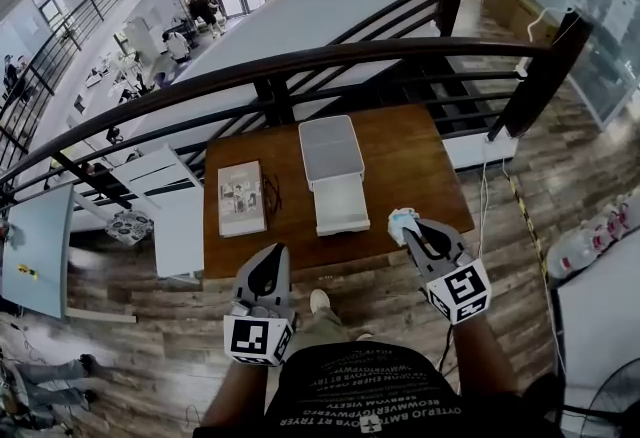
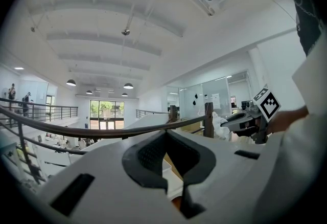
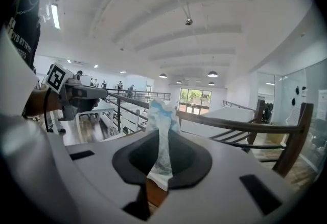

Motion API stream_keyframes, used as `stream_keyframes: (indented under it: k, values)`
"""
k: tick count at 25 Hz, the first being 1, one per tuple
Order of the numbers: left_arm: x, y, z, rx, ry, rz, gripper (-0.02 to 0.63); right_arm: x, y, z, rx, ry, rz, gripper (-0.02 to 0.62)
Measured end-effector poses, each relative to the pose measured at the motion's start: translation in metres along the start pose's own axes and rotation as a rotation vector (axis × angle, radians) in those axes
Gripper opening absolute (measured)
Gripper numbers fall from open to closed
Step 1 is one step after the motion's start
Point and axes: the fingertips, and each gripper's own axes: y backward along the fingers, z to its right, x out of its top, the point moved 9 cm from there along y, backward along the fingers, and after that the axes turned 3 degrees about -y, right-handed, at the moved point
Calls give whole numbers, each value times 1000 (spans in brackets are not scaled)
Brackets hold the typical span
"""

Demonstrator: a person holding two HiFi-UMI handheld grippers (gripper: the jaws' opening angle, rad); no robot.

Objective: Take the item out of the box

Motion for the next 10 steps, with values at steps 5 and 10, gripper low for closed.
stream_keyframes:
  k: [5, 10]
  values:
    - [6, 3, 14, -19, -12, -9, 6, 1, 13, -1, 0, -10, 8, 34]
    - [8, -2, 25, -21, -13, -3, 6, -1, 15, 9, 6, -10, 0, 34]
